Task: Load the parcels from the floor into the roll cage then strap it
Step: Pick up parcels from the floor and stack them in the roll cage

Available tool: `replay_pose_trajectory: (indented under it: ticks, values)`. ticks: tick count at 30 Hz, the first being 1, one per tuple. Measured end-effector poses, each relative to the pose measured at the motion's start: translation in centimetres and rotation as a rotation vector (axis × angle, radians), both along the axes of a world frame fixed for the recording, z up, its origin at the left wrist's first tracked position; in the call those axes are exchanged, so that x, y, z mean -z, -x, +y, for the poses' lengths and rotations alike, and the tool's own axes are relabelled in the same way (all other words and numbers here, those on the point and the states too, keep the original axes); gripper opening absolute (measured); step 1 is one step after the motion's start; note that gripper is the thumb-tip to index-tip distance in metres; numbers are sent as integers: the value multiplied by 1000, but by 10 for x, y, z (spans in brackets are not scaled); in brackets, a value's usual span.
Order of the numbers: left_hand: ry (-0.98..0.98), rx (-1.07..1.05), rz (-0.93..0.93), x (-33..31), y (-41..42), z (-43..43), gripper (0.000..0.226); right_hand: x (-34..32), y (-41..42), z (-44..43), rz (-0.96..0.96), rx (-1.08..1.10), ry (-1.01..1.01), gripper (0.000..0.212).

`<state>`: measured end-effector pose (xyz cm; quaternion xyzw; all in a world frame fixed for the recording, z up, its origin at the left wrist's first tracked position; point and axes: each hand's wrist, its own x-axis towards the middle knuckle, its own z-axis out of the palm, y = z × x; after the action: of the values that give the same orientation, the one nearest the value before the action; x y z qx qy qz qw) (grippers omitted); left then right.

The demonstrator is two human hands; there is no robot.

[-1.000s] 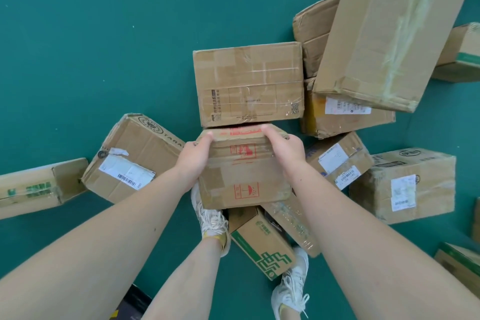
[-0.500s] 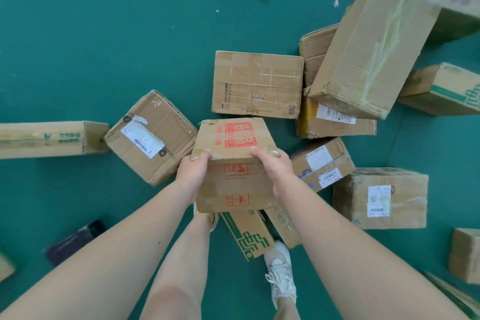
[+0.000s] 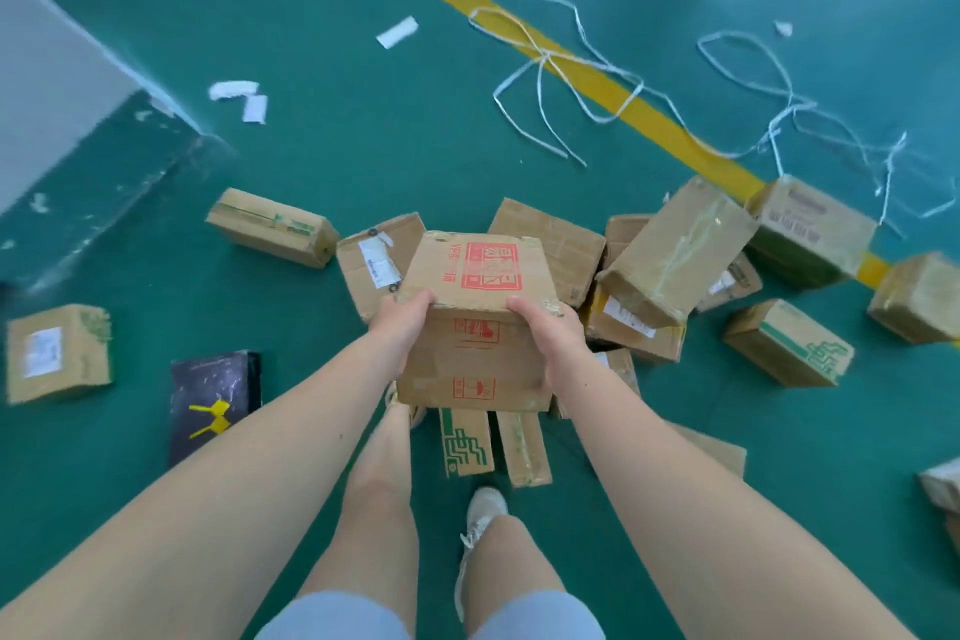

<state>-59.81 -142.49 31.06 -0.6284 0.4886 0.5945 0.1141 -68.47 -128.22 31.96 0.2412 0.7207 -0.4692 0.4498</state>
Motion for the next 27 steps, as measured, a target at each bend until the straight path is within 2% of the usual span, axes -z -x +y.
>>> replay_pose_trajectory:
  ticks: [6,10,13,21,25,27]
  values:
    - [115,-115,97,-119,-58,11,49,-124,-33,1,121,-185,112,41]
    - [163,-244,150,-178,-102,21,45,-185,-63,-5,157,-263,180,39]
    - [181,-354,176,-222,-146,24,51,-228,-95,-13,179,-365,230,40]
    - [273,-658,201,-298,-276,42,56,-296,-200,-33,230,-678,426,38]
    - [364,-772,213,-321,-347,78,65,-316,-264,-16,253,-789,506,34]
    - [423,-836,225,-332,-386,108,59,-326,-300,2,250,-853,535,34]
